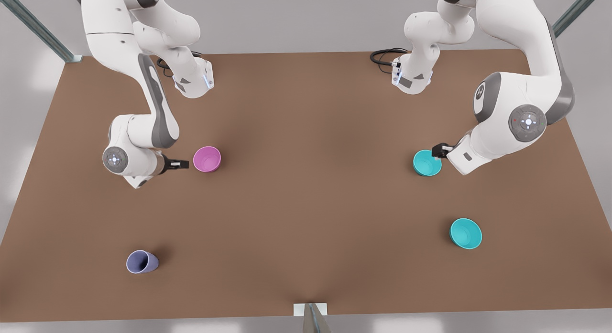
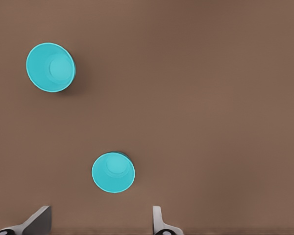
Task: Stack the blue bowl on the pink bowl
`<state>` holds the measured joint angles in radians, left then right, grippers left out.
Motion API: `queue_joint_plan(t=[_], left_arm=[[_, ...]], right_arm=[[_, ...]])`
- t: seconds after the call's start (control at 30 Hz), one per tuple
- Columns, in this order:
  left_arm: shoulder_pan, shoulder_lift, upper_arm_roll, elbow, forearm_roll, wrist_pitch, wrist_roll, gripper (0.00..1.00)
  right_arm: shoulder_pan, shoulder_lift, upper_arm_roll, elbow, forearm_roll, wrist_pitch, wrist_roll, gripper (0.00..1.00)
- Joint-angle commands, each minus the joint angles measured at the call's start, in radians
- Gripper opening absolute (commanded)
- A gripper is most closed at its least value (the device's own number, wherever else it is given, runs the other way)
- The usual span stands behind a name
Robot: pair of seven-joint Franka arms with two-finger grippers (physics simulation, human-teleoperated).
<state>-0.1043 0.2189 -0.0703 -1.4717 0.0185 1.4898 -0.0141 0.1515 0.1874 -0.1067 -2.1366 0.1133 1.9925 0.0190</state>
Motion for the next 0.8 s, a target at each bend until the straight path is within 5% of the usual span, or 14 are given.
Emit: queue_joint_plan(t=[0.0, 0.73, 0.77], left_arm=[[0.0, -0.001, 0.0, -0.001, 0.0, -0.029, 0.0, 1.0], [-0.001, -0.003, 0.0, 0.001, 0.001, -0.072, -0.001, 1.0], [-0.003, -0.003, -0.002, 0.001, 0.001, -0.072, -0.001, 1.0]], right_arm=[[-0.003, 0.001, -0.001, -0.043, 0.051, 0.169, -0.022, 1.0], [0.002, 0.084, 0.044, -0.289, 0.128, 0.477, -0.07, 1.0], [0.002, 0.084, 0.044, -0.287, 0.134, 0.477, -0.07, 0.91]])
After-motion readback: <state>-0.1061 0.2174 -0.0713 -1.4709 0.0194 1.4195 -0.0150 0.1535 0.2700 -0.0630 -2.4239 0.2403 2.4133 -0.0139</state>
